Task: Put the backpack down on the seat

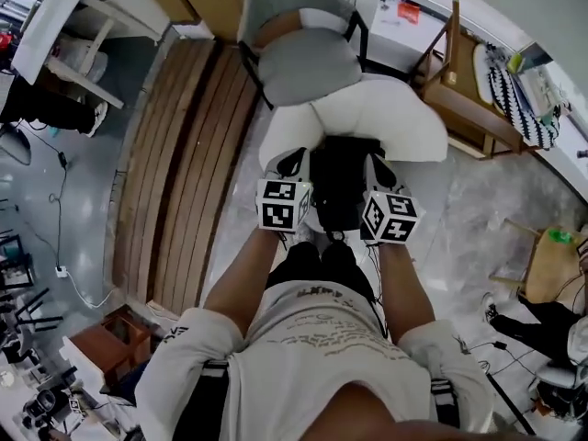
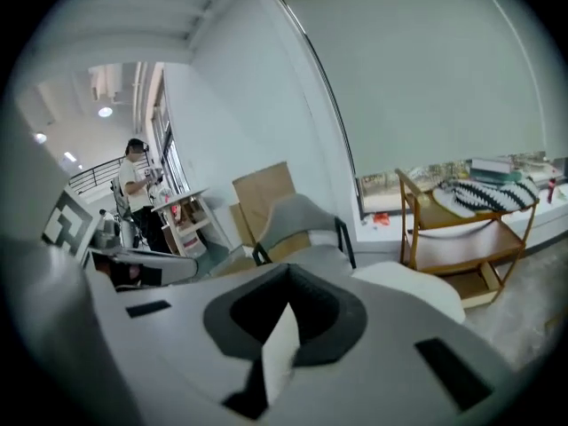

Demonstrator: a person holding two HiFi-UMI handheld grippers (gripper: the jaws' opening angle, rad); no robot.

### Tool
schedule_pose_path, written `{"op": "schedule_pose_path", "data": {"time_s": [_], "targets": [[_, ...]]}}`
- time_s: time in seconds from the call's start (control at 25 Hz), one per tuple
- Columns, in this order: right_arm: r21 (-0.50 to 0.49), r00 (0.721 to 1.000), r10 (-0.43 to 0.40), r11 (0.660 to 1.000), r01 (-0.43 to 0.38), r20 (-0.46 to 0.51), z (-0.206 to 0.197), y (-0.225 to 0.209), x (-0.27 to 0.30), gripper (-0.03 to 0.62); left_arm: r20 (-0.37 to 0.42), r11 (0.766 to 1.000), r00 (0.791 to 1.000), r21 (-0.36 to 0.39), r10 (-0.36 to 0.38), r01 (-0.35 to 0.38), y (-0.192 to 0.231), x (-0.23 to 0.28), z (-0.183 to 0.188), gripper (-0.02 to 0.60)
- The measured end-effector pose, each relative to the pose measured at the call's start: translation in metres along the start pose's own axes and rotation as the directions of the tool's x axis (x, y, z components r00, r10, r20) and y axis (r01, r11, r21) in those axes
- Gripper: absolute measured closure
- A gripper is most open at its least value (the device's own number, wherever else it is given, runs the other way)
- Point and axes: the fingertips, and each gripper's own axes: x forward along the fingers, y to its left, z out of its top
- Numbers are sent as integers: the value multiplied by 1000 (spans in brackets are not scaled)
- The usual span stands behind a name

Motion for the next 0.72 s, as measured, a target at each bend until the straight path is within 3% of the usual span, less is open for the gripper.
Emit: {"op": "schedule_pose_path", "data": {"time_s": [0.12, 0.32, 0.6, 0.72], "targets": [[7, 993, 10, 1000, -11, 119, 56, 15, -15, 568, 76, 995, 997, 96, 4, -11, -1, -19, 52, 560], [36, 956, 19, 999, -31, 294, 131, 28, -57, 568, 153, 997, 988, 73, 11, -22, -9, -52, 114, 560], [-125, 899, 66, 992, -13, 434, 205, 58, -110, 568, 311, 992, 950, 124, -20, -20, -34, -99, 197, 560], [-180, 883, 75, 984, 11, 463, 218, 72, -125, 568, 348, 991, 936, 133, -48, 1, -45, -112, 210, 560]]}}
